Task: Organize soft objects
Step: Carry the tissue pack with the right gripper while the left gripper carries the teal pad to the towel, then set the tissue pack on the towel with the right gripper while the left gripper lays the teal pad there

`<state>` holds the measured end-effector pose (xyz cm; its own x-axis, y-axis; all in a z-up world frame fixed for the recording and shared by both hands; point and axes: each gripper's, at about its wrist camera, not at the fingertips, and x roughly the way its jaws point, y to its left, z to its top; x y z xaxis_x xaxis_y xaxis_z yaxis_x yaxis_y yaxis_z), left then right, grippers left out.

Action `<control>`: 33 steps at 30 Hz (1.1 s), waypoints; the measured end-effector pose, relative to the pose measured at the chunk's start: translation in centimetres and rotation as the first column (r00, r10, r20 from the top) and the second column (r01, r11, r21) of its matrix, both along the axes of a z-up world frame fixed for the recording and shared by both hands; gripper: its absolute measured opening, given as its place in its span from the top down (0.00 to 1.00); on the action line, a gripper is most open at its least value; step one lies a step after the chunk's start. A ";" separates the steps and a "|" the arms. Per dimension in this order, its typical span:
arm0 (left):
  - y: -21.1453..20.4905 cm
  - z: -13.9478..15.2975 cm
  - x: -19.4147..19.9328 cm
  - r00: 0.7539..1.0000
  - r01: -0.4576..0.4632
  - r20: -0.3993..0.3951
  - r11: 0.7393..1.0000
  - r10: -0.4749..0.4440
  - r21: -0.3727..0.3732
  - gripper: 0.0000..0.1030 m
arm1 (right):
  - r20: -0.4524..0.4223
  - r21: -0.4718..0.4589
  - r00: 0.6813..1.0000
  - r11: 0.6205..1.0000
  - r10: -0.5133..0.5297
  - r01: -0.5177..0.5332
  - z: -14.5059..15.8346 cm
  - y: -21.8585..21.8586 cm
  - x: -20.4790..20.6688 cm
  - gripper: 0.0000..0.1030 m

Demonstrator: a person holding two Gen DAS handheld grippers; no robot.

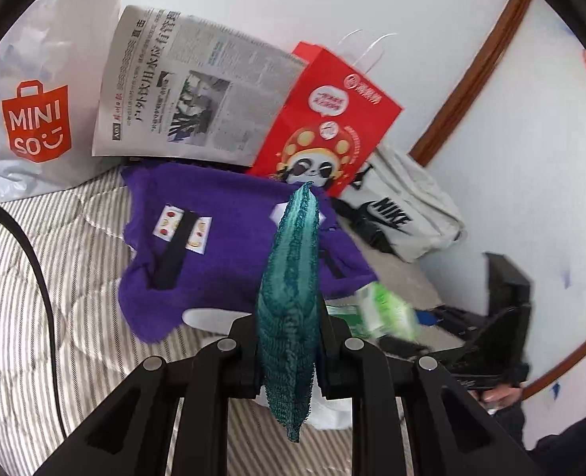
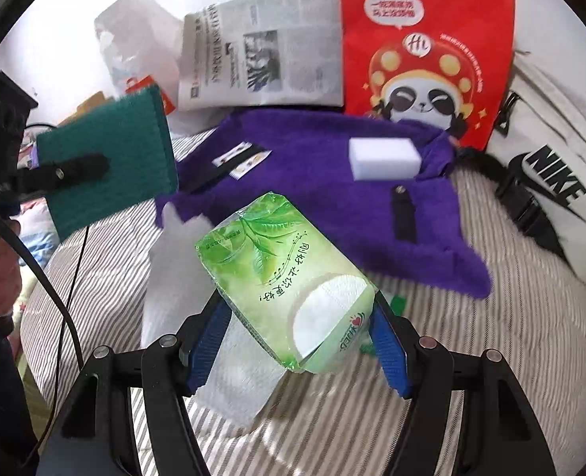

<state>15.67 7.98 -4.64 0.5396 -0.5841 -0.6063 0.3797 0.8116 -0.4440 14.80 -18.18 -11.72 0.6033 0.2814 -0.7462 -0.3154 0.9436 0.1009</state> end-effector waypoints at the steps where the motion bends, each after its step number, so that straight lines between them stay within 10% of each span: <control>1: -0.1 -0.2 0.4 1.000 -0.005 -0.001 1.000 0.005 0.012 0.82 | 0.005 -0.001 1.000 1.000 -0.007 0.007 0.2 -0.2 0.4 0.34; 21: -1.5 -2.3 9.6 0.994 -0.104 -0.016 0.987 0.107 0.125 0.82 | -0.028 -0.079 0.988 0.986 -0.151 0.148 -1.8 -1.6 13.3 0.34; 33: -2.5 -3.0 10.9 0.996 -0.077 -0.038 0.993 0.080 0.089 0.82 | -0.081 -0.101 0.996 0.994 -0.047 0.039 -3.8 0.1 14.4 0.34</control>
<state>26.54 5.50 -7.67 0.5553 -0.4848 -0.6757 0.2964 0.8745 -0.3839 29.21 -18.04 -15.57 0.5482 0.1787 -0.8170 -0.2686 0.9628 0.0304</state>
